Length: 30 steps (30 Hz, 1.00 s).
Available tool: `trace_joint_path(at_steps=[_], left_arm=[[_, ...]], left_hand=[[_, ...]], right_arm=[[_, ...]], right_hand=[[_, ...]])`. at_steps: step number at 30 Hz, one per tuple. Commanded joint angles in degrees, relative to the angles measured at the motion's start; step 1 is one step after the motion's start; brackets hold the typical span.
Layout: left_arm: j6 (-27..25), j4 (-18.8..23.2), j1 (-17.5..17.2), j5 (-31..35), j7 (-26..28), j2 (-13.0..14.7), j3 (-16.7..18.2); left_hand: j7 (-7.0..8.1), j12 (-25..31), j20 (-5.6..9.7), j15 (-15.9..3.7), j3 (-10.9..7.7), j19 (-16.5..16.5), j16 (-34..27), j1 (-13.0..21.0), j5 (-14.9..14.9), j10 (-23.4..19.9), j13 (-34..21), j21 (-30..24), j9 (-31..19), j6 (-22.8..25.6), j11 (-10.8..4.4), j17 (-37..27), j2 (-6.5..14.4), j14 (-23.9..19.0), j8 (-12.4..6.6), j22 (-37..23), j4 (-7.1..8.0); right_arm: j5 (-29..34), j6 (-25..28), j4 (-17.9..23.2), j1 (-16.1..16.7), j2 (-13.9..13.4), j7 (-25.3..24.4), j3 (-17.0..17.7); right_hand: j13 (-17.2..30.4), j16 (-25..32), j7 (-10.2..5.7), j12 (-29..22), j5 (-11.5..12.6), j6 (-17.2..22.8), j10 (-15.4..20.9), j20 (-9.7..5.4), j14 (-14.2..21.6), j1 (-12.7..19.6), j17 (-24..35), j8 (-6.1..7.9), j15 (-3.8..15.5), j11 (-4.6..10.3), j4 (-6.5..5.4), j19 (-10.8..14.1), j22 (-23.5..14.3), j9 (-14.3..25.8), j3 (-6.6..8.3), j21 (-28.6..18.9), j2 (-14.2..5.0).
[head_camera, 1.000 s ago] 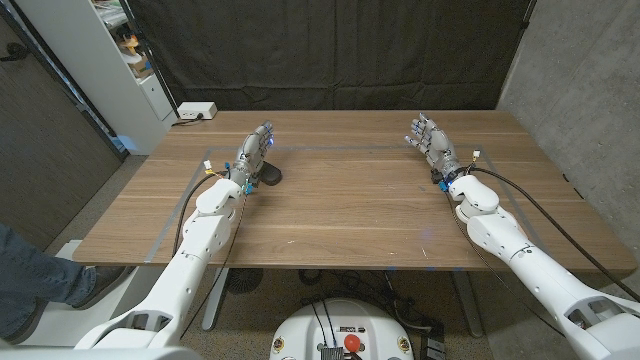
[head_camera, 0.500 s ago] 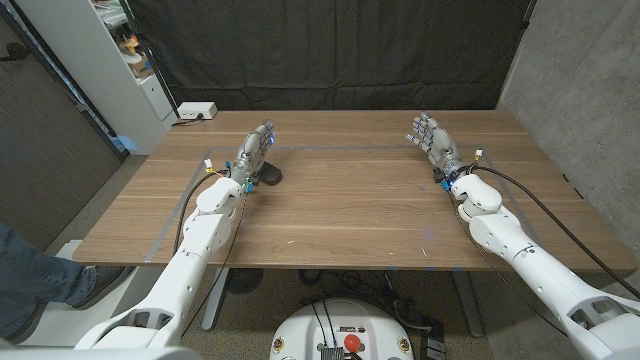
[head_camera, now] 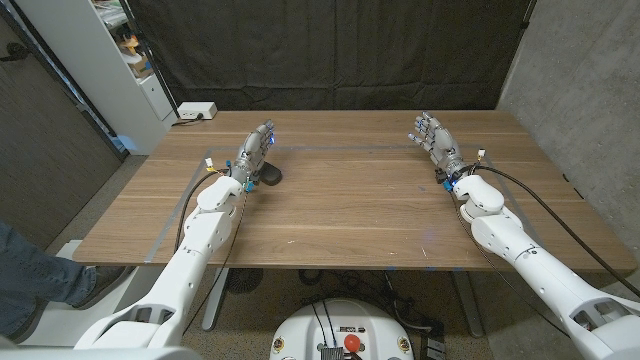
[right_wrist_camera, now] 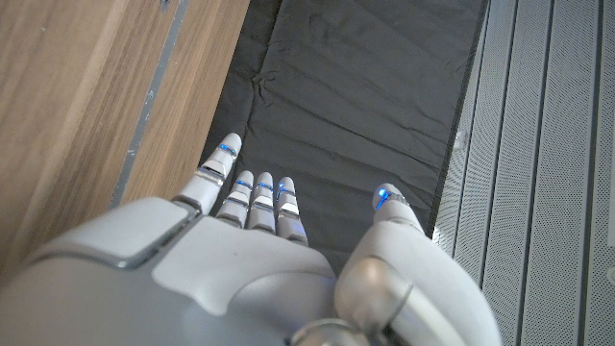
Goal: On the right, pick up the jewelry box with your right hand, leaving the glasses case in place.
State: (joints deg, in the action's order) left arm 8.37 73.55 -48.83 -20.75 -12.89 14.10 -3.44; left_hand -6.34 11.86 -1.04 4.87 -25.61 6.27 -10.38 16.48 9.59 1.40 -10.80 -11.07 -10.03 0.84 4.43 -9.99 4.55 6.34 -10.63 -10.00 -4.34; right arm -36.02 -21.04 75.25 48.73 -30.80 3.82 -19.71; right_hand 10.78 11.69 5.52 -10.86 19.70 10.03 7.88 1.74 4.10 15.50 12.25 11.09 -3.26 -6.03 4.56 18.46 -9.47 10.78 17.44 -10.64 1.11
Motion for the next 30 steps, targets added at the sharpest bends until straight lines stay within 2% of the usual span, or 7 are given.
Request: trace_joint_path(at_steps=[1,21,30], left_arm=[[0.47,-0.76,0.53,-0.02,-0.60,-0.06,0.34],[0.84,-1.22,0.72,-0.37,-1.64,-0.51,0.39],[0.48,0.32,-0.26,-0.36,-1.22,-0.16,0.73]], left_hand=[[-0.16,0.37,0.19,0.10,0.04,-0.34,-0.38,0.29,0.36,-0.41,-0.20,-0.41,-0.12,0.25,0.29,-0.24,0.50,0.02,-0.20,-0.19,-0.45],[-0.12,0.24,-0.37,0.13,0.08,0.08,-0.26,0.31,0.33,-0.22,-0.20,-0.23,-0.13,0.15,0.36,-0.25,0.58,0.20,-0.08,-0.20,-0.69],[-0.11,0.28,-0.56,0.14,0.10,0.07,-0.29,0.30,0.33,-0.35,-0.20,-0.24,-0.13,0.17,0.20,-0.26,0.62,0.11,-0.06,-0.21,-0.76]], right_arm=[[0.36,-0.80,1.44,0.80,-0.62,-0.11,0.38],[-0.11,-1.62,5.47,3.91,-2.94,-0.92,2.39],[0.33,-2.03,6.52,5.05,-4.33,-1.01,3.16]], right_hand=[[0.27,0.15,-0.31,-0.40,-0.21,0.35,0.11,-0.11,0.37,0.84,0.16,0.33,-0.14,-0.22,0.30,0.03,-0.26,0.18,0.03,-0.10,-0.17],[0.27,0.20,-0.40,-0.47,-0.38,0.45,0.28,-0.06,0.49,1.11,0.13,0.35,-0.16,-0.25,0.51,0.06,-0.26,0.18,0.10,-0.16,-0.28],[0.27,0.24,-0.39,-0.47,-0.45,0.55,0.26,-0.04,0.59,1.19,0.13,0.38,-0.08,-0.23,0.58,0.06,-0.26,0.18,0.12,-0.18,-0.32]])
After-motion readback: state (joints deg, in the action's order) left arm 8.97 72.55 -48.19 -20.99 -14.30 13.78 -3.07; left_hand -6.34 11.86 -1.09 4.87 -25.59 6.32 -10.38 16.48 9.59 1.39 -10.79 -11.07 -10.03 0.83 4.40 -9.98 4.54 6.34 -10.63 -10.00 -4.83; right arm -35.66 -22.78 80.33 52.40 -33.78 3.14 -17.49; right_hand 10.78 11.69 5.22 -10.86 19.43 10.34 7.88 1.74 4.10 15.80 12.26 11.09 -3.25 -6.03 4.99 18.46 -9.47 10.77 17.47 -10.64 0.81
